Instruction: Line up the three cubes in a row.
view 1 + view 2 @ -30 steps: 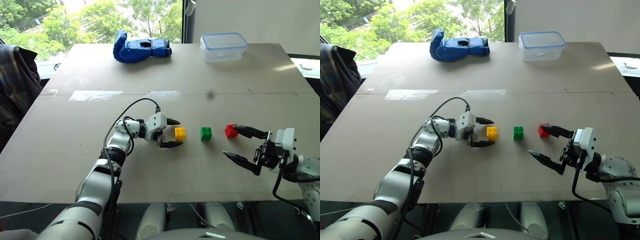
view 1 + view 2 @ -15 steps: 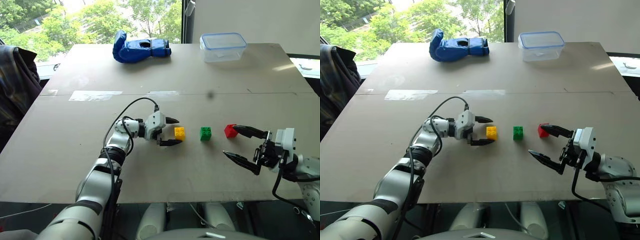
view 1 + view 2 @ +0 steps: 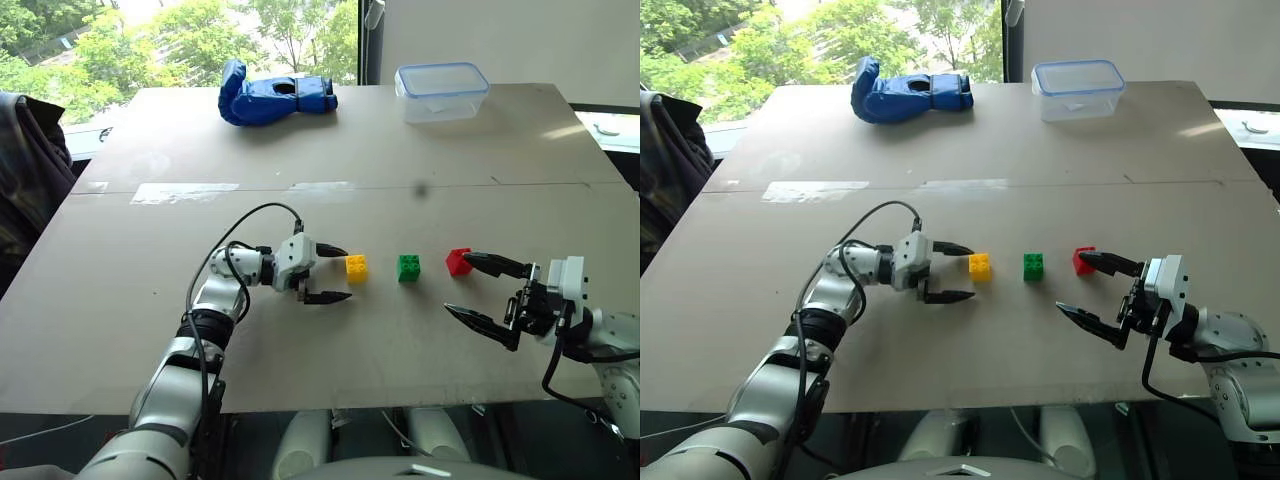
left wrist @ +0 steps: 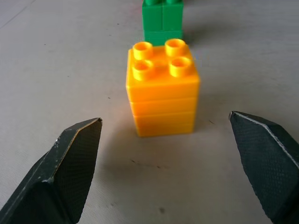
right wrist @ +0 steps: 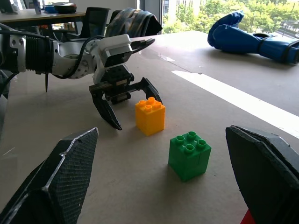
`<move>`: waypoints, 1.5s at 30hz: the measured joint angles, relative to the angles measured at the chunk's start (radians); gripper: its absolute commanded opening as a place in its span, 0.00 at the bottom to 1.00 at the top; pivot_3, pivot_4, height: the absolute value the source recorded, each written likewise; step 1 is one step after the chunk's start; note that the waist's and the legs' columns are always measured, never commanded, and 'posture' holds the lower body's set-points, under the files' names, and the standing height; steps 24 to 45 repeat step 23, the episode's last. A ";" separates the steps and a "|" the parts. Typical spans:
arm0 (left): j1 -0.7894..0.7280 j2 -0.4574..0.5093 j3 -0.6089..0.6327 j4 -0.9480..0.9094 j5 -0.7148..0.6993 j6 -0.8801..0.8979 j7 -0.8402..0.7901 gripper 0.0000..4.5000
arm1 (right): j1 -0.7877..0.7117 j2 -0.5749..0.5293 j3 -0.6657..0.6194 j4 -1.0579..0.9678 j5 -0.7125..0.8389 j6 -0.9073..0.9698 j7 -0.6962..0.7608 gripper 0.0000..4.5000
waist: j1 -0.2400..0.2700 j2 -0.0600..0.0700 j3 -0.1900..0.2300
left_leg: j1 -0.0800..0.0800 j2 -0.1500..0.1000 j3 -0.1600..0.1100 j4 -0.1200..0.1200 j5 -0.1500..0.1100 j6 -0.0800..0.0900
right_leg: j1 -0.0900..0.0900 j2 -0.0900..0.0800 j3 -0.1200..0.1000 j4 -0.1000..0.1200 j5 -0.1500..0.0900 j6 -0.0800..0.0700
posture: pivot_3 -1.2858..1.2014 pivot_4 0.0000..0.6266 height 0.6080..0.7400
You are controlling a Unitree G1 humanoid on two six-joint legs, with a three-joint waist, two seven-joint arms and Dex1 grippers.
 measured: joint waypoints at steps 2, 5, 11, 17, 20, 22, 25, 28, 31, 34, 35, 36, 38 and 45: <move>0.080 0.057 0.012 -0.113 -0.020 0.062 0.000 0.99 | 0.017 0.000 -0.001 0.009 0.000 -0.006 0.005 1.00 | -0.002 0.000 0.000 | 0.000 0.001 0.000 -0.001 0.000 0.000 | 0.000 0.000 0.000 0.000 0.000 0.000 | 0.52 0.24 1.00; 0.209 0.136 0.046 -0.296 -0.041 0.168 0.036 0.99 | 0.051 0.002 0.000 0.030 -0.002 -0.010 0.013 1.00 | 0.003 0.001 0.001 | 0.000 0.001 0.000 -0.001 0.000 0.000 | 0.000 -0.002 0.000 0.000 0.000 0.000 | 0.52 0.24 1.00; 0.503 0.143 0.153 -0.684 -0.118 0.467 0.280 0.99 | 0.088 0.043 -0.004 0.150 -0.063 -0.093 0.008 1.00 | 0.018 0.002 0.002 | 0.000 0.001 0.000 -0.001 0.000 0.000 | 0.000 -0.004 0.000 -0.001 0.000 0.000 | 0.52 0.24 1.00; 0.775 0.020 0.180 -1.020 -0.123 0.654 0.598 0.99 | 0.125 0.062 -0.013 0.281 -0.098 -0.183 0.016 1.00 | 0.018 0.003 0.001 | 0.001 0.001 0.000 -0.002 0.000 0.000 | 0.001 -0.007 0.004 -0.002 0.000 0.000 | 0.52 0.24 1.00; 0.794 -0.019 0.161 -1.049 -0.103 0.667 0.665 0.99 | 0.137 0.064 -0.014 0.301 -0.112 -0.215 0.015 1.00 | 0.020 0.003 0.001 | 0.002 0.001 0.000 -0.002 0.000 0.000 | 0.002 -0.005 0.003 -0.003 0.000 0.000 | 0.52 0.24 1.00; 0.808 -0.054 0.133 -1.075 -0.075 0.671 0.735 0.99 | 0.159 0.064 -0.020 0.318 -0.120 -0.242 0.015 1.00 | 0.020 0.003 0.001 | 0.002 0.001 0.001 -0.002 0.000 0.000 | 0.002 -0.003 0.003 -0.003 0.000 0.000 | 0.52 0.24 1.00; 0.810 -0.051 0.131 -1.077 -0.071 0.671 0.746 0.99 | 0.161 0.064 -0.021 0.318 -0.120 -0.247 0.015 1.00 | 0.019 0.004 0.001 | 0.003 0.001 0.002 -0.002 0.000 0.000 | 0.002 -0.003 0.003 -0.002 0.000 0.000 | 0.52 0.24 1.00; 0.810 -0.051 0.131 -1.077 -0.071 0.671 0.746 0.99 | 0.161 0.064 -0.021 0.318 -0.120 -0.247 0.015 1.00 | 0.019 0.004 0.001 | 0.003 0.001 0.002 -0.002 0.000 0.000 | 0.002 -0.003 0.003 -0.002 0.000 0.000 | 0.52 0.24 1.00; 0.810 -0.051 0.131 -1.077 -0.071 0.671 0.746 0.99 | 0.161 0.064 -0.021 0.318 -0.120 -0.247 0.015 1.00 | 0.019 0.004 0.001 | 0.003 0.001 0.002 -0.002 0.000 0.000 | 0.002 -0.003 0.003 -0.002 0.000 0.000 | 0.52 0.24 1.00; 0.810 -0.051 0.131 -1.077 -0.071 0.671 0.746 0.99 | 0.161 0.064 -0.021 0.318 -0.120 -0.247 0.015 1.00 | 0.019 0.004 0.001 | 0.003 0.001 0.002 -0.002 0.000 0.000 | 0.002 -0.003 0.003 -0.002 0.000 0.000 | 0.52 0.24 1.00; 0.810 -0.051 0.131 -1.077 -0.071 0.671 0.746 0.99 | 0.161 0.064 -0.021 0.318 -0.120 -0.247 0.015 1.00 | 0.019 0.004 0.001 | 0.003 0.001 0.002 -0.002 0.000 0.000 | 0.002 -0.003 0.003 -0.002 0.000 0.000 | 0.52 0.24 1.00; 0.810 -0.051 0.131 -1.077 -0.071 0.671 0.746 0.99 | 0.161 0.064 -0.021 0.318 -0.120 -0.247 0.015 1.00 | 0.019 0.004 0.001 | 0.003 0.001 0.002 -0.002 0.000 0.000 | 0.002 -0.003 0.003 -0.002 0.000 0.000 | 0.52 0.24 1.00; 0.810 -0.051 0.131 -1.077 -0.071 0.671 0.746 0.99 | 0.161 0.064 -0.021 0.318 -0.120 -0.247 0.015 1.00 | 0.019 0.004 0.001 | 0.003 0.001 0.002 -0.002 0.000 0.000 | 0.002 -0.003 0.003 -0.002 0.000 0.000 | 0.52 0.24 1.00; 0.810 -0.051 0.131 -1.077 -0.071 0.671 0.746 0.99 | 0.161 0.064 -0.021 0.318 -0.120 -0.247 0.015 1.00 | 0.019 0.004 0.001 | 0.003 0.001 0.002 -0.002 0.000 0.000 | 0.002 -0.003 0.003 -0.002 0.000 0.000 | 0.52 0.24 1.00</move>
